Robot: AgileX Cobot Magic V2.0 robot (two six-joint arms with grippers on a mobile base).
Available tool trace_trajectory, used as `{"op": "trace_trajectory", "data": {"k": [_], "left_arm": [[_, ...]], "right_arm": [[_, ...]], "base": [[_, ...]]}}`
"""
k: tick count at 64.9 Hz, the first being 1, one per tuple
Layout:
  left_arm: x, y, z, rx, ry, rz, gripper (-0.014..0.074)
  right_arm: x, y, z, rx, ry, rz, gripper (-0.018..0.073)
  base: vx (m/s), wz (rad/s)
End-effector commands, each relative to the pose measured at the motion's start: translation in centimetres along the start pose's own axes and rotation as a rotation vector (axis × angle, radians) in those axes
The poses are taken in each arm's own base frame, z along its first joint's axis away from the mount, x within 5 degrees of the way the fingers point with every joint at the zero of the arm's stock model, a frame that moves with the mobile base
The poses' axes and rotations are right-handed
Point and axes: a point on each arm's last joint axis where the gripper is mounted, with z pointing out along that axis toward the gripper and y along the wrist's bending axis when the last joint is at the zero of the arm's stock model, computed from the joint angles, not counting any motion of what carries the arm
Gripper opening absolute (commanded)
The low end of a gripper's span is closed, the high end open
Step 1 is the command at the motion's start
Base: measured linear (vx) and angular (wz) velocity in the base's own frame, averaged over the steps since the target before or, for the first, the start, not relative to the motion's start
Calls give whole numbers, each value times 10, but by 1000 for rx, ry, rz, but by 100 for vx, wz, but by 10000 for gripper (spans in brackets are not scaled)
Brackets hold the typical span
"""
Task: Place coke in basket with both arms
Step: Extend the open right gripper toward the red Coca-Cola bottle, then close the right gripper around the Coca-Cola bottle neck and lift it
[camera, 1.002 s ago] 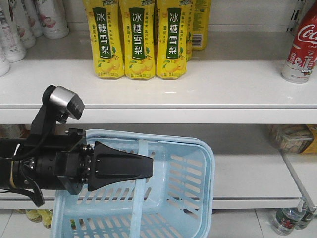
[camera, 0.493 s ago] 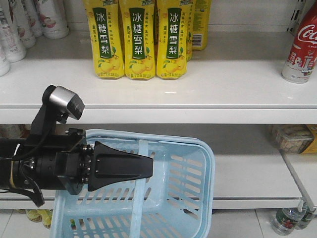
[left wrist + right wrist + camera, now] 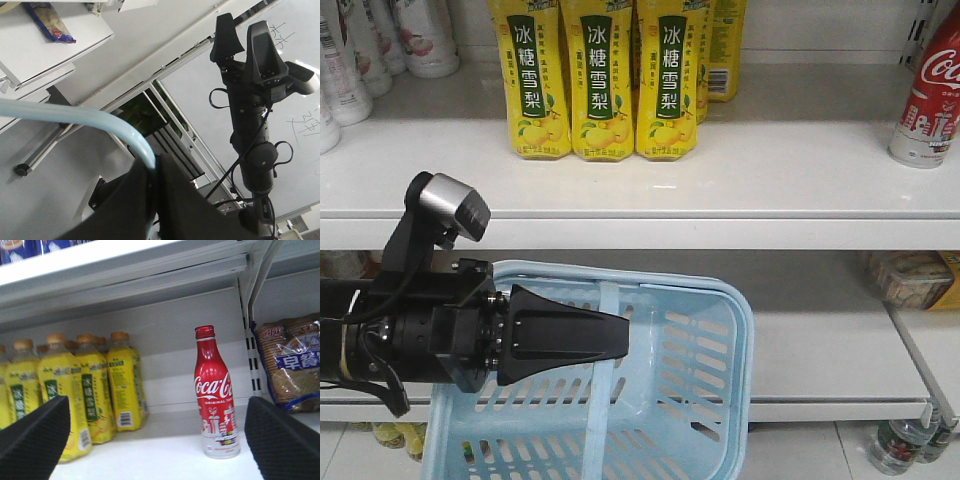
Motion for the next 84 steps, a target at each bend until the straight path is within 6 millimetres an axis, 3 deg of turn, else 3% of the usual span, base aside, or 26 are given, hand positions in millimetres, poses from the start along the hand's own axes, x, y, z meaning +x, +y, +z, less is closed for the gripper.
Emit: {"op": "trace_trajectory", "data": {"k": [1, 16, 25, 34, 44, 84], "left_arm": [[0, -33, -4, 231, 30, 29, -7], [0, -33, -4, 231, 30, 29, -7], [0, -33, -4, 231, 30, 29, -7], [0, -33, -4, 231, 30, 29, -7], [0, -33, -4, 231, 30, 29, -7], [0, -33, -4, 232, 29, 28, -7]], "right_arm": [[-17, 2, 20, 7, -42, -119, 701], [-23, 3, 76, 17, 13, -244, 642], [-27, 0, 110, 45, -12, -195, 627], [-17, -15, 143, 121, 33, -214, 623], [-14, -34, 166, 205, 62, -182, 620], [0, -42, 242, 175, 166, -242, 605]], "base": [[0, 0], [0, 0], [0, 0], [0, 0], [0, 0], [0, 0]]}}
